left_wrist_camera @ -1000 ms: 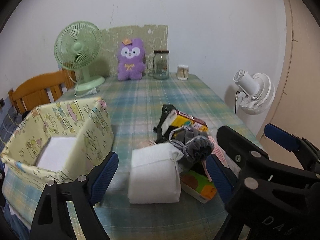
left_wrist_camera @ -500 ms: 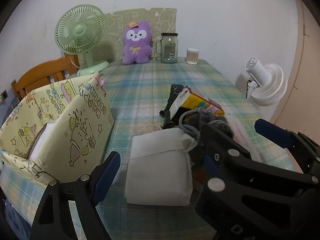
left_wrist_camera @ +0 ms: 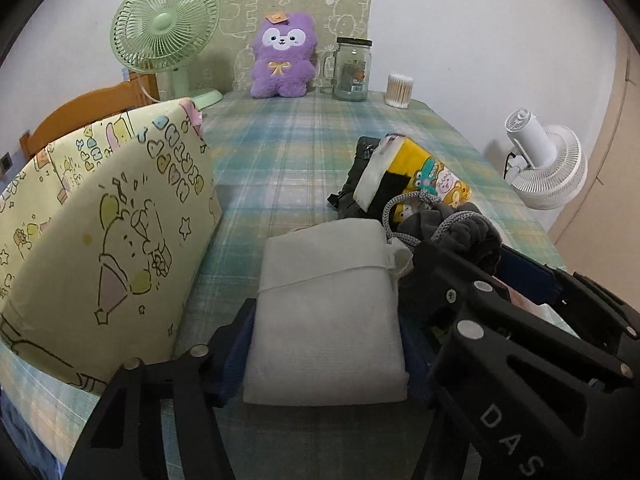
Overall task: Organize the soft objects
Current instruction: 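Grasp the white folded cloth with the left tool while the right tool grasps the grey knitted item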
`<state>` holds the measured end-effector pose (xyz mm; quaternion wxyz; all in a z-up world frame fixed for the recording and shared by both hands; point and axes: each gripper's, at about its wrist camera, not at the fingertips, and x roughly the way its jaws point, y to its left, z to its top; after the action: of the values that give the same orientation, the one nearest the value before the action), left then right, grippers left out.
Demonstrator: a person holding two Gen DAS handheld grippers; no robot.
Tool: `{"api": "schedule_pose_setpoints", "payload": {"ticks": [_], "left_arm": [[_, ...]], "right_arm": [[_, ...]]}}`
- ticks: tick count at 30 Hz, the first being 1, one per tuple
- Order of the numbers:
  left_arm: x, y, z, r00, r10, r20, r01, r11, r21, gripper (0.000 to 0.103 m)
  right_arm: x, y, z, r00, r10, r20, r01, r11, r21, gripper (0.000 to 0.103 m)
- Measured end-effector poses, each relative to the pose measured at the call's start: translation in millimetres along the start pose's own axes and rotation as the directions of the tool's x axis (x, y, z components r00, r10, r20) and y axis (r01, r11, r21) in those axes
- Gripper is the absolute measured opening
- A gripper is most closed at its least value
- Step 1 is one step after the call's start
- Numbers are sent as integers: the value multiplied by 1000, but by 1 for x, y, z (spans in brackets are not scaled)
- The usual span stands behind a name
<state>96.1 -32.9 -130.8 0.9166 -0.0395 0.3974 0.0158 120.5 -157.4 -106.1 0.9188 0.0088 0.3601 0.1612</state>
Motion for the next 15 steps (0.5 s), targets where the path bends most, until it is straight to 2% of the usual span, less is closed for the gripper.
{"api": "schedule_pose_setpoints", "payload": {"ticks": [6,15], "left_arm": [[-7,-1,1,1000,-10,6,10,1000,-4,63],[-36,-3,10,997,-10,70,11,1000,-2,63]], "right_arm": [[-7,2,3,1000,-15,4,15,1000,5,47],[-37,7,15,997,-24,68,23,1000,14,47]]}}
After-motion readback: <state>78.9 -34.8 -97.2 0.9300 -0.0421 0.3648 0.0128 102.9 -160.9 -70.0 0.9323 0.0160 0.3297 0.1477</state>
